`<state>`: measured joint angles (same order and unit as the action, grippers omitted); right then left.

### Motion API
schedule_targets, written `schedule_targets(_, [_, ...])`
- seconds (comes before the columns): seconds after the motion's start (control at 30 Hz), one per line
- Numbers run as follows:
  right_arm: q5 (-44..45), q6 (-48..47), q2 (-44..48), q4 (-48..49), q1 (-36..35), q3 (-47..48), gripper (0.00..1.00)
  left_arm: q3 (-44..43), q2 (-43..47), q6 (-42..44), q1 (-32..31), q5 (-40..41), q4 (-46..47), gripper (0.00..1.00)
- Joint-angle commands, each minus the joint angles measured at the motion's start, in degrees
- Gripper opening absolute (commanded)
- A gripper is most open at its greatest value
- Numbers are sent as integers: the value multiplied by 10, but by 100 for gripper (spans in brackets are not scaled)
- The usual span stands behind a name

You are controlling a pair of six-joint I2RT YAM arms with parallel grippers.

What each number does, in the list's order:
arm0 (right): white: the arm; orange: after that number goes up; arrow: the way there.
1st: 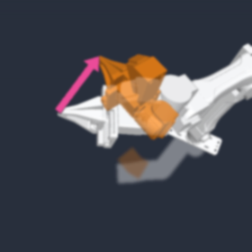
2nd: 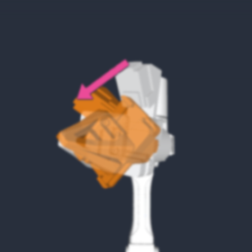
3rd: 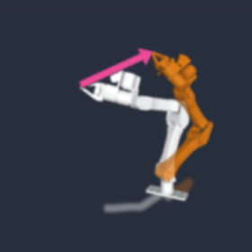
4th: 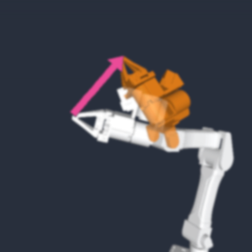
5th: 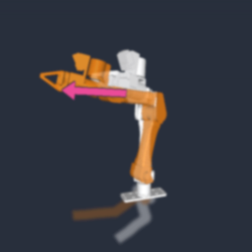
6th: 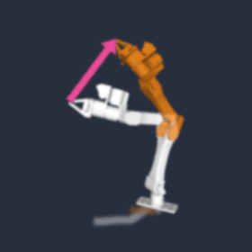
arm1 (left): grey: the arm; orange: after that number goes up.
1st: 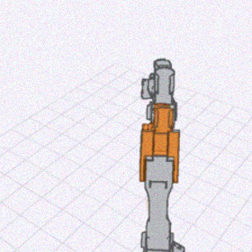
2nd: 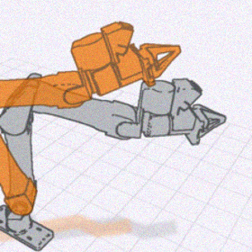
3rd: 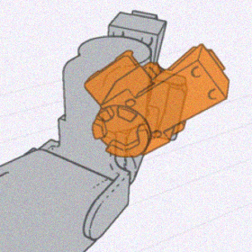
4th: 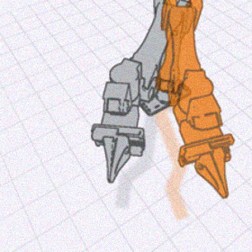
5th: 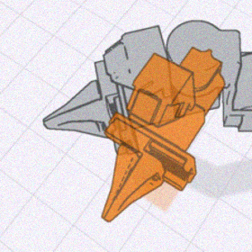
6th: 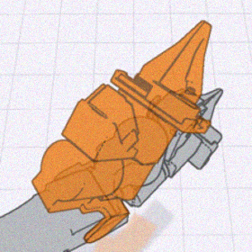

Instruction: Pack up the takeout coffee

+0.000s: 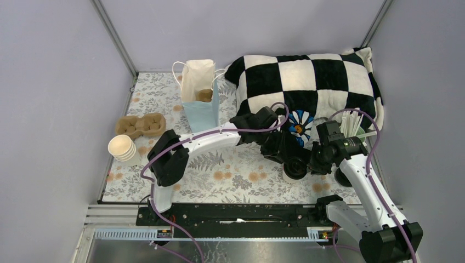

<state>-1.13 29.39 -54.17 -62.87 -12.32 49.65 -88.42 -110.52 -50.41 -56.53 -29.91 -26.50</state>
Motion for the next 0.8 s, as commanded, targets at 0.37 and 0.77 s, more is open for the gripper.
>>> schedule_targets(0.37, [-7,-6,-7,-1,1,22,29,-27,2,33,-5,43,-39,26])
schedule_targets(0.77, [-7,-7,-12,1,1,24,29,-33,9,33,-6,34,-30,36])
